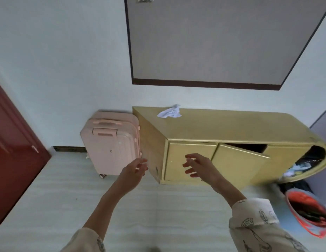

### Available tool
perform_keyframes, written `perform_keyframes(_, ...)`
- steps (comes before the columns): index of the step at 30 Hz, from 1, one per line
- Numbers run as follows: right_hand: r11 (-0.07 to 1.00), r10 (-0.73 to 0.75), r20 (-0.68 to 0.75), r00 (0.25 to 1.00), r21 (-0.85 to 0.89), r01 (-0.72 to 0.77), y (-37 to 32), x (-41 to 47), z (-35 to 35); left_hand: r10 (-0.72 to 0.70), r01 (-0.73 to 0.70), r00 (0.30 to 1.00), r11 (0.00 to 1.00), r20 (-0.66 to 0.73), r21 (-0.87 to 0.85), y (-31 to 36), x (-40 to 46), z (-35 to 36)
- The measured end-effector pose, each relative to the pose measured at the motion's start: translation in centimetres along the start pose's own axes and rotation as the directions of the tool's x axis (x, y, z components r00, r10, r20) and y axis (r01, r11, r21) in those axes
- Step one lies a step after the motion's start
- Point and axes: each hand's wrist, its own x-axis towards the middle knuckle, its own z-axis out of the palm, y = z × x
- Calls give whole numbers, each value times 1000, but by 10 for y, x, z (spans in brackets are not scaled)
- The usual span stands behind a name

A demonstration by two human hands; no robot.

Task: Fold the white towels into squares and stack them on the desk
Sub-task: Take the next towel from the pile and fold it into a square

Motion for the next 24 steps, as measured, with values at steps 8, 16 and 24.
perform_keyframes(8,999,38,-76,996,30,-36,-24,160,-62,29,-36,992,998,123,50,36,193,17)
perform_keyframes(16,995,93,-71,993,54,-89,-7,334,-113,-67,61,978,997,195,41,26,358,58)
perform_keyframes(24,960,179,1,984,-218,-175,41,511,-139,-269,239,944,956,192,168,1,510,120)
